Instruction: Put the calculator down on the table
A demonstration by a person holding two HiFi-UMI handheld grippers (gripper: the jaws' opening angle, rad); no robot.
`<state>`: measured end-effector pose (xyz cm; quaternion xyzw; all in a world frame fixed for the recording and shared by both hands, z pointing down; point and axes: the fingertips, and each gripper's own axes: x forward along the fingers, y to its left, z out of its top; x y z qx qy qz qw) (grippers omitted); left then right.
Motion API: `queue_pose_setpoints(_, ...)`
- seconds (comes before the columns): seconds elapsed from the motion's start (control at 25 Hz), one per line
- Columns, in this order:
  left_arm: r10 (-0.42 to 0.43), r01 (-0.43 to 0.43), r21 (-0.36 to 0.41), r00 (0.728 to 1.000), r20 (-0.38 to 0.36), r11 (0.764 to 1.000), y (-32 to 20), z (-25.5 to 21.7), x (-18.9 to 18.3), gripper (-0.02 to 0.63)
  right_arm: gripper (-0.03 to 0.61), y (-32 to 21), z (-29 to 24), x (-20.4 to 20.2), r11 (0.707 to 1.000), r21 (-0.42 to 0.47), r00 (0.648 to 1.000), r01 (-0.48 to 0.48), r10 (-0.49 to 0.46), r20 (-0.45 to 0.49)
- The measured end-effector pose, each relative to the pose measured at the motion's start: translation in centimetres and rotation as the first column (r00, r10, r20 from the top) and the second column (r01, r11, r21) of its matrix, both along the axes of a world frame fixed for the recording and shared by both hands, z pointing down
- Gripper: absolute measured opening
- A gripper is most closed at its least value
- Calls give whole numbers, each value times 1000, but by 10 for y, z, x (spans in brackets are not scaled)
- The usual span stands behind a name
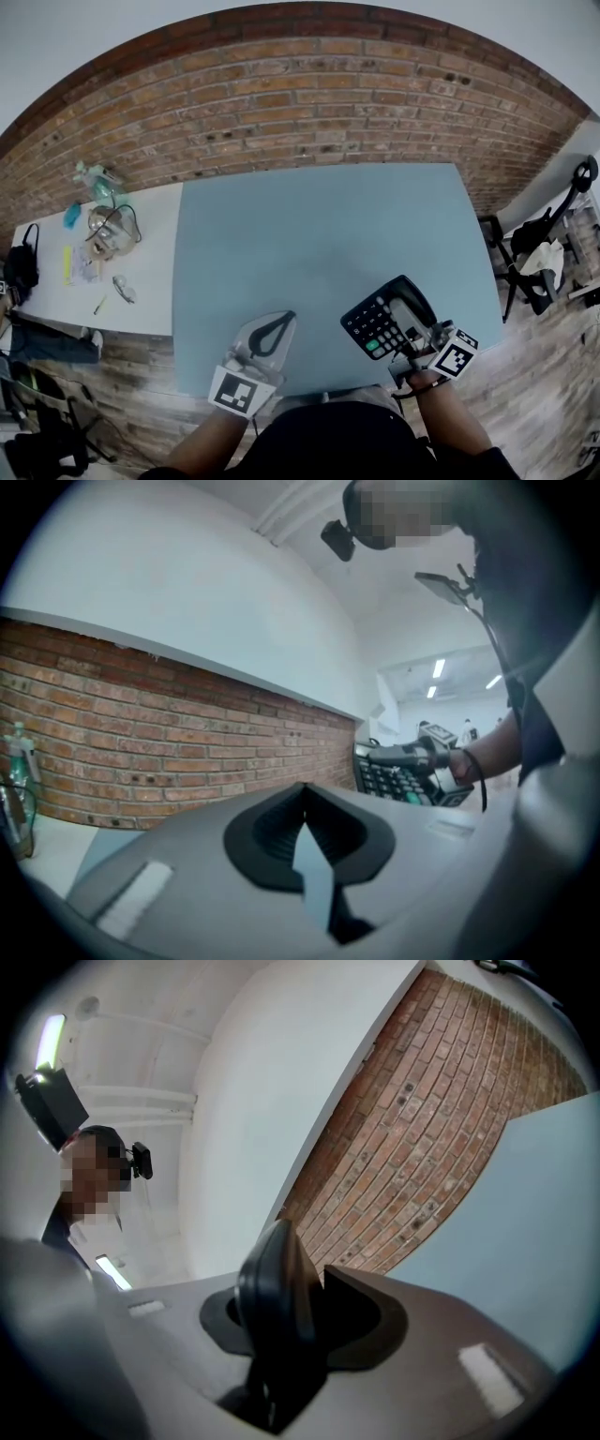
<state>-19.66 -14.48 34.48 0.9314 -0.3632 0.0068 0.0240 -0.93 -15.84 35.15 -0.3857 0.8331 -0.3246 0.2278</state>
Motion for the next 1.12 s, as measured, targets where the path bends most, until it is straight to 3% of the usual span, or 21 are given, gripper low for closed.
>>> queue_pose_setpoints(0.44, -75, 75, -32, 997, 2, 997, -22, 8, 8, 3, 132, -35, 11, 13, 996, -43, 997, 73, -73, 2)
queue_pose_setpoints(0.6, -93, 93, -77, 996, 5, 993, -26, 20, 11, 3, 132, -40, 26, 16, 993, -80, 996, 87, -88, 1)
queue_pose_setpoints(1.12, -102, 109, -152, 993, 54, 982, -35, 51, 13, 3, 132, -55, 53, 10, 988, -101, 993, 117, -114, 38)
